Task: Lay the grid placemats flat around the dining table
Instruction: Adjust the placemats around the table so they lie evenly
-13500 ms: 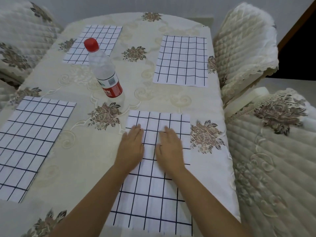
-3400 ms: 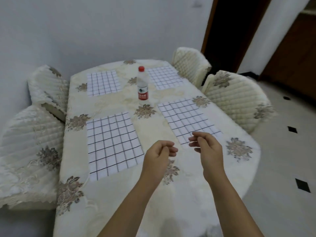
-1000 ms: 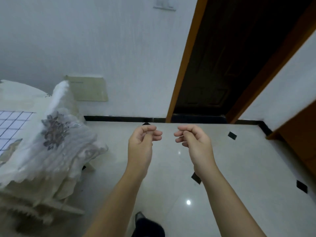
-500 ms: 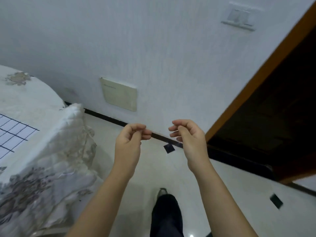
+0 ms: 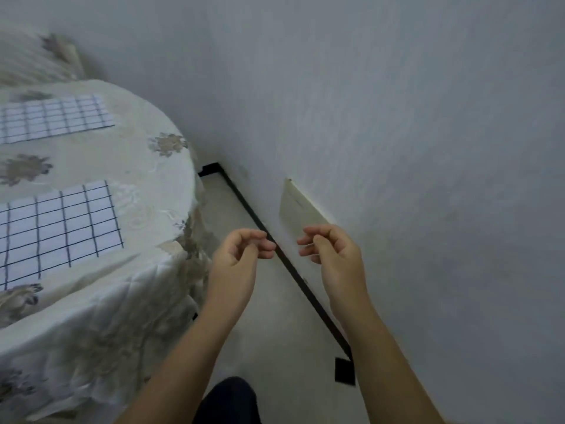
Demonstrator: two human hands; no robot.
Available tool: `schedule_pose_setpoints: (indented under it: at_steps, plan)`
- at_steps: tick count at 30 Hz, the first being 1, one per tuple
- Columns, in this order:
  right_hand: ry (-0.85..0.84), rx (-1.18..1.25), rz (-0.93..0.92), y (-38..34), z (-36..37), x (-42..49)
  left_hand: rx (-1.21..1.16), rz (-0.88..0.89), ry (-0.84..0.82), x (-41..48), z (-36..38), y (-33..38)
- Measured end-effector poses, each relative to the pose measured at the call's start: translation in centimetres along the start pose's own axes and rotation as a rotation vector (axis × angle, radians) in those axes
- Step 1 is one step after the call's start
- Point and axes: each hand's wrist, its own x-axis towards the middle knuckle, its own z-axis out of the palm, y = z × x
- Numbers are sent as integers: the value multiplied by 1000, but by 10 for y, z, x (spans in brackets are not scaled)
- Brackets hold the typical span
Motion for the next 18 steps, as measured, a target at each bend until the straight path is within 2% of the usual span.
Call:
schedule_pose_setpoints:
  at_steps: [5, 9, 14, 18]
  plan:
    - [-224, -27, -9, 10, 47, 87, -40, 46, 252, 76, -17, 2]
    - [-359, -66, -46, 7, 101, 160, -70, 67, 391, 139, -36, 12]
    - [-697, -128, -41, -14, 205, 227, -239, -67, 695, 204, -85, 24]
    - [-922, -155, -55, -15, 282, 246, -289, -85, 941, 227, -128, 25]
